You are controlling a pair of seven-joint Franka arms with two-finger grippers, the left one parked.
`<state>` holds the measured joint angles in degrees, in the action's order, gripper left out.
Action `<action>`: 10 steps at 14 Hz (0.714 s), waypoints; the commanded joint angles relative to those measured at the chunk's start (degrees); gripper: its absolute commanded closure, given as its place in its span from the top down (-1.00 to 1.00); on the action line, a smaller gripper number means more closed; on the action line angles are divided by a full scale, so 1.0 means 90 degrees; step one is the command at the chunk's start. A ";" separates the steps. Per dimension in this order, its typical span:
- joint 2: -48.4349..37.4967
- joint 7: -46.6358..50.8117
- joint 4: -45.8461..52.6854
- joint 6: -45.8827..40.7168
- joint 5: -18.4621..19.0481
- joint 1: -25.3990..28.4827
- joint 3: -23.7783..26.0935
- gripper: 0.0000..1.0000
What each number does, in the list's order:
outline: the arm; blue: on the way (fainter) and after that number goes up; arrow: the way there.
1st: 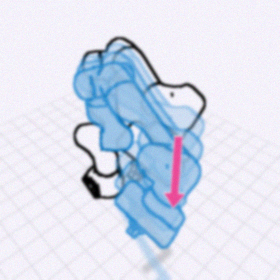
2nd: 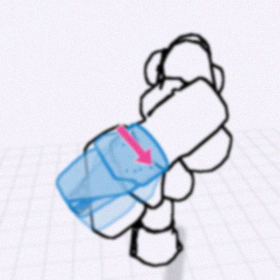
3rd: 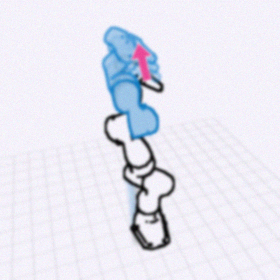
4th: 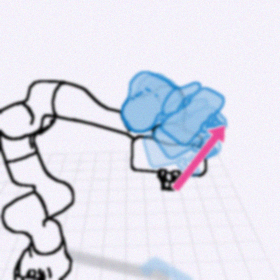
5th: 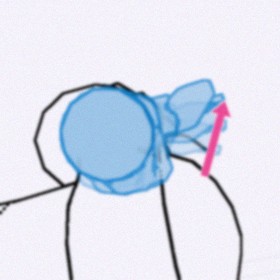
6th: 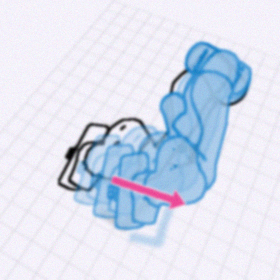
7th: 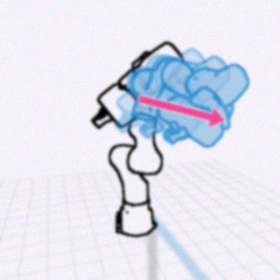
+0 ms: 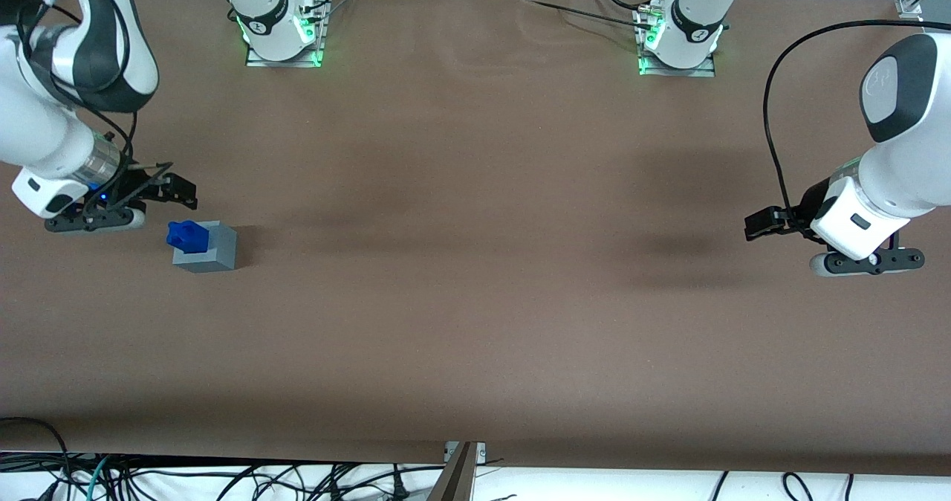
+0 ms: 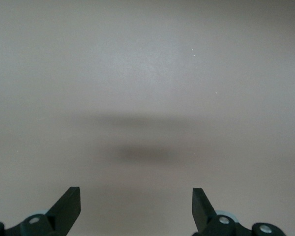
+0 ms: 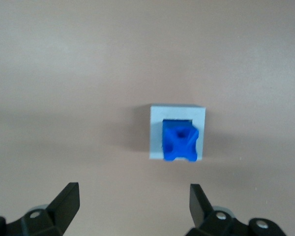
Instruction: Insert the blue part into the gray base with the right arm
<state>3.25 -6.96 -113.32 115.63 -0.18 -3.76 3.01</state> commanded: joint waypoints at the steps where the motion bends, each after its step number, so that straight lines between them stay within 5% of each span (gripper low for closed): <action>1: -0.0048 0.0235 0.0674 -0.0959 -0.0068 -0.0110 0.0153 0.98; 10: -0.0048 0.0499 0.2366 -0.3081 -0.0048 0.0310 0.0173 0.98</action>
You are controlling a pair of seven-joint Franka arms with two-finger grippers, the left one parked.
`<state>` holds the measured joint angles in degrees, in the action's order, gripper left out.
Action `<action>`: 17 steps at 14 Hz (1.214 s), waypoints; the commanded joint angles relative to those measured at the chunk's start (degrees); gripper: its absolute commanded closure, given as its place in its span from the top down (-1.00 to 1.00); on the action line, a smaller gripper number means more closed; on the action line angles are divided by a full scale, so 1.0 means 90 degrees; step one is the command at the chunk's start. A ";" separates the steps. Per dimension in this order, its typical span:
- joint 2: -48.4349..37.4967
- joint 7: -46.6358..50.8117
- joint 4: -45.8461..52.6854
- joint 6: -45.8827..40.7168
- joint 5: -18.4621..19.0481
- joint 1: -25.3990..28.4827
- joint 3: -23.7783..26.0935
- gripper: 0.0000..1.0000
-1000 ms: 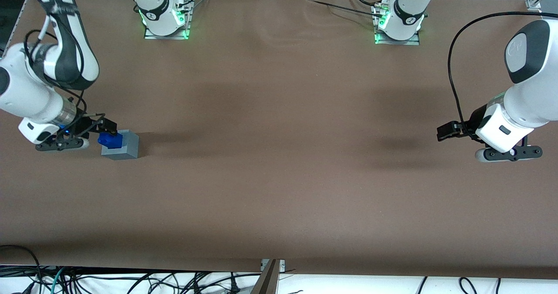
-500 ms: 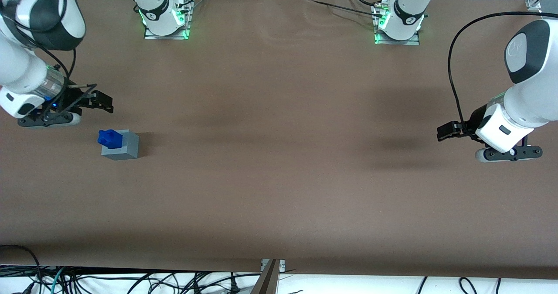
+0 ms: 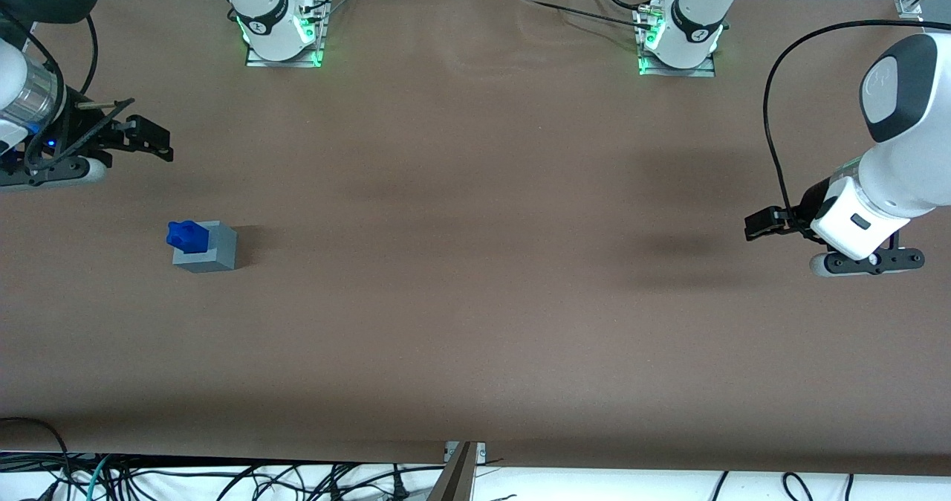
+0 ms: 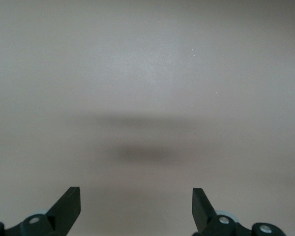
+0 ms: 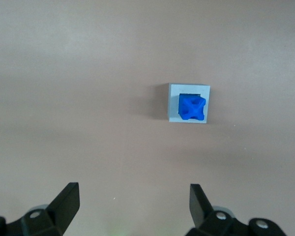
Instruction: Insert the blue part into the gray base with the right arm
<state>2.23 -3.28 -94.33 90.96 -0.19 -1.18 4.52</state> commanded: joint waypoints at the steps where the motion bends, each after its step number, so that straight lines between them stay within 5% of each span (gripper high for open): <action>1: 0.0065 0.0092 0.0343 -0.0466 -0.0047 0.0023 0.0015 0.98; 17: 0.0143 0.0072 0.0696 -0.0663 -0.0018 0.0014 0.0025 0.98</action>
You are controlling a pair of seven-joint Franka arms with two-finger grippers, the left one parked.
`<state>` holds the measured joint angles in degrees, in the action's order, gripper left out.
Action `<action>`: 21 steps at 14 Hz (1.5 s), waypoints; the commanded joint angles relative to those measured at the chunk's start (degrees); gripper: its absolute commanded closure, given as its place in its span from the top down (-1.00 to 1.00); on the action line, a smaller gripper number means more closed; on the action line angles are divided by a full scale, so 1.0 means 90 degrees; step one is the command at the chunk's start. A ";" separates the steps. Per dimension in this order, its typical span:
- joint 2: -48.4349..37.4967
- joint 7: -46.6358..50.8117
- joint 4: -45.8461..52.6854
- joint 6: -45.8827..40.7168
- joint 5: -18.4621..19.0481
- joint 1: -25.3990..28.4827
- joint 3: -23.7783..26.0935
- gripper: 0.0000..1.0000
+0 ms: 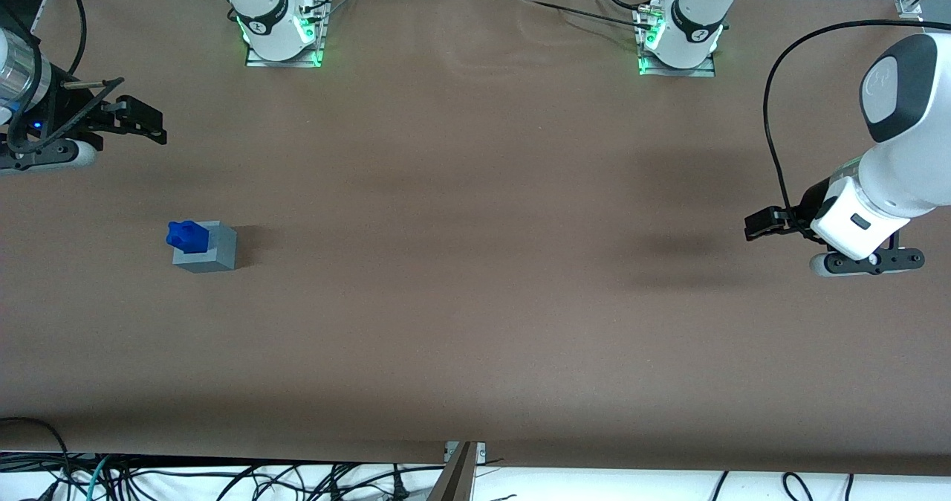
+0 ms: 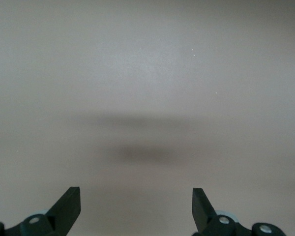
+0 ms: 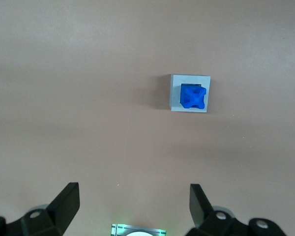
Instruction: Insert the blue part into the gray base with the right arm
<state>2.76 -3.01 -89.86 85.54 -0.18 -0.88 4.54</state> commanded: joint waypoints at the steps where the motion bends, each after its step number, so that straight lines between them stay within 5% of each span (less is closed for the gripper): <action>1: 0.0084 0.0032 0.0199 -0.0061 -0.0019 -0.0020 0.0023 0.98; 21: 0.0123 -0.0027 0.0317 0.0164 0.0011 -0.0029 0.0003 0.98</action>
